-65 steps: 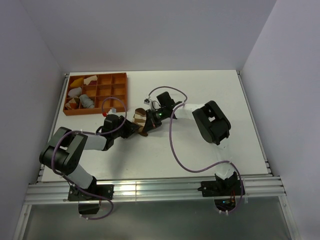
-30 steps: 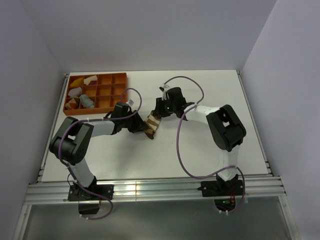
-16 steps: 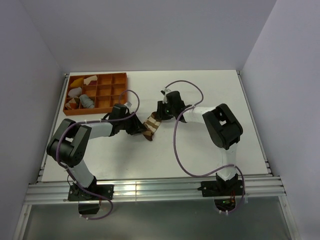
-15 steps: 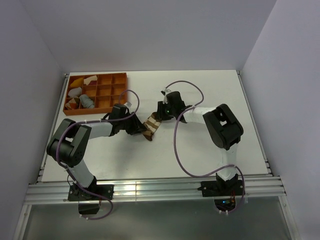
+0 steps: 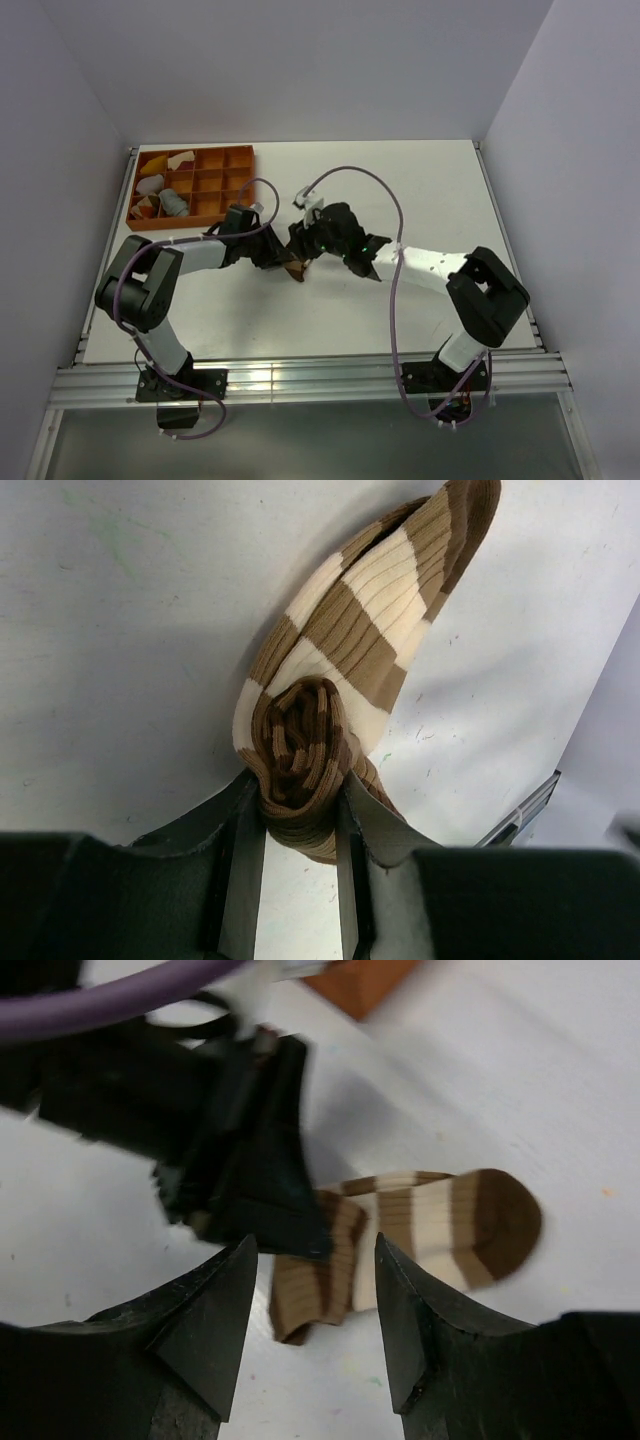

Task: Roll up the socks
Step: Roll the sock at the center of the board.

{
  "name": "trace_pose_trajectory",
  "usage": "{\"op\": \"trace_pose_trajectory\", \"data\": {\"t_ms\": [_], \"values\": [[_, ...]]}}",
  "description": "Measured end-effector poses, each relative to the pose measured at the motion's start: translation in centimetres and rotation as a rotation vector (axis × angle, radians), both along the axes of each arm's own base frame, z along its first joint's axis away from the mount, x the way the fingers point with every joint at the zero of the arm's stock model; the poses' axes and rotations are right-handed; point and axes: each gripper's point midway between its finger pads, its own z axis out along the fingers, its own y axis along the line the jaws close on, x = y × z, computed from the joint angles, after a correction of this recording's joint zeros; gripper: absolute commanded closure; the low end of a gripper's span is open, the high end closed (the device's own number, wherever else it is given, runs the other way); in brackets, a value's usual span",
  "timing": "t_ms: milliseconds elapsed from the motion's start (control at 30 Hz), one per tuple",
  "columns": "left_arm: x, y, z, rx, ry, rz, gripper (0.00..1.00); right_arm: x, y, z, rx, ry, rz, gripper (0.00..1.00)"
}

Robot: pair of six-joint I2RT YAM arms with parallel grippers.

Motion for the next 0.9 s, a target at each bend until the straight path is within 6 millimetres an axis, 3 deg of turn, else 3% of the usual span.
{"op": "trace_pose_trajectory", "data": {"t_ms": [100,233,667,900], "values": [[0.0,-0.1,-0.1,0.0,0.014,-0.004,1.0,-2.8,1.8,-0.8,-0.06,-0.077,0.077,0.41],[0.0,-0.1,-0.1,-0.002,0.029,-0.009,1.0,-5.1,2.1,-3.8,-0.194,-0.134,0.117,0.38],[0.0,-0.3,-0.2,-0.005,0.066,-0.019,1.0,-6.3,3.2,-8.3,-0.466,-0.331,0.121,0.38],[0.2,-0.2,-0.2,-0.006,0.067,-0.016,1.0,-5.4,3.1,-9.8,-0.553,-0.365,0.084,0.42]]}}
